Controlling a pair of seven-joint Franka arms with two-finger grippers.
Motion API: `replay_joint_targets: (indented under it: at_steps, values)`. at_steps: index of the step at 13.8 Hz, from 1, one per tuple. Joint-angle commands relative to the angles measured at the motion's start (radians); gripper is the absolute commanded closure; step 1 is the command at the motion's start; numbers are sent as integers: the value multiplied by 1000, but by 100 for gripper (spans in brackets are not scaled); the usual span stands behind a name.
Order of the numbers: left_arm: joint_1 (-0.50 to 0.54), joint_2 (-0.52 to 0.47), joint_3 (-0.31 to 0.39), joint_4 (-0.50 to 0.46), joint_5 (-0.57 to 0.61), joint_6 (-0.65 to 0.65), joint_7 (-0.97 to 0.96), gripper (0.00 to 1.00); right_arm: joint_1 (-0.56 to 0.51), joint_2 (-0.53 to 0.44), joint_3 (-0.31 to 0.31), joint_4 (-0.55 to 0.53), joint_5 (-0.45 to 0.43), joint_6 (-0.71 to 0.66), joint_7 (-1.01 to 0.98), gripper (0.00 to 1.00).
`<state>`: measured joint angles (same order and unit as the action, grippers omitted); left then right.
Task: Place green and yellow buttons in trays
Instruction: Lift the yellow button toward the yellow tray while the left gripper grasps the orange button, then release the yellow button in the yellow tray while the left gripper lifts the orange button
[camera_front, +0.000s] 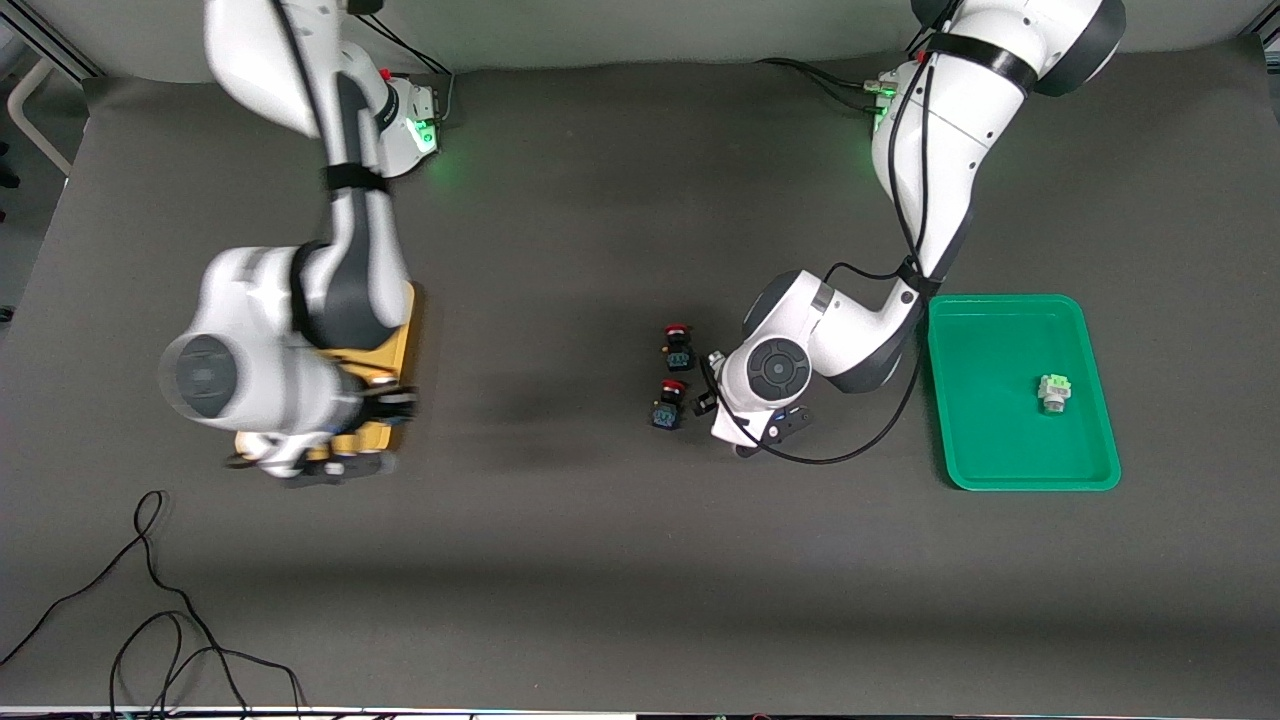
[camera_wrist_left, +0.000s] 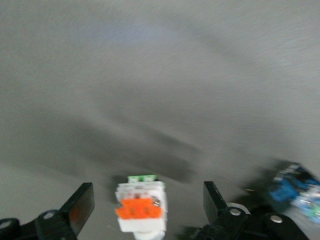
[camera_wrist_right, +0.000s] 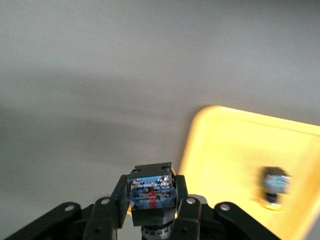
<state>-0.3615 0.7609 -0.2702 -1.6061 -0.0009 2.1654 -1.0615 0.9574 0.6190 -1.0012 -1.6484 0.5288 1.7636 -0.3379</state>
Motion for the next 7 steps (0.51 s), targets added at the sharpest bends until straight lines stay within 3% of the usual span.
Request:
replay_joint_targets:
  at_steps: [1,3,4,5,7]
  values:
    - [-11,-54,16,-86,29,-3,-29,2,23,-51,-66,-210,19,145,-223,74]
    - [-13,-54,16,-89,30,-10,-29,3,20,-48,-66,-344,92,290,-312,74]
    - [-14,-54,16,-89,30,-10,-28,16,20,-35,-65,-393,153,337,-360,74]
    - [-13,-55,16,-89,30,-10,-29,46,18,-21,-56,-427,212,376,-399,74]
    - [-13,-57,14,-87,29,-10,-29,81,18,34,-36,-444,275,396,-446,74]
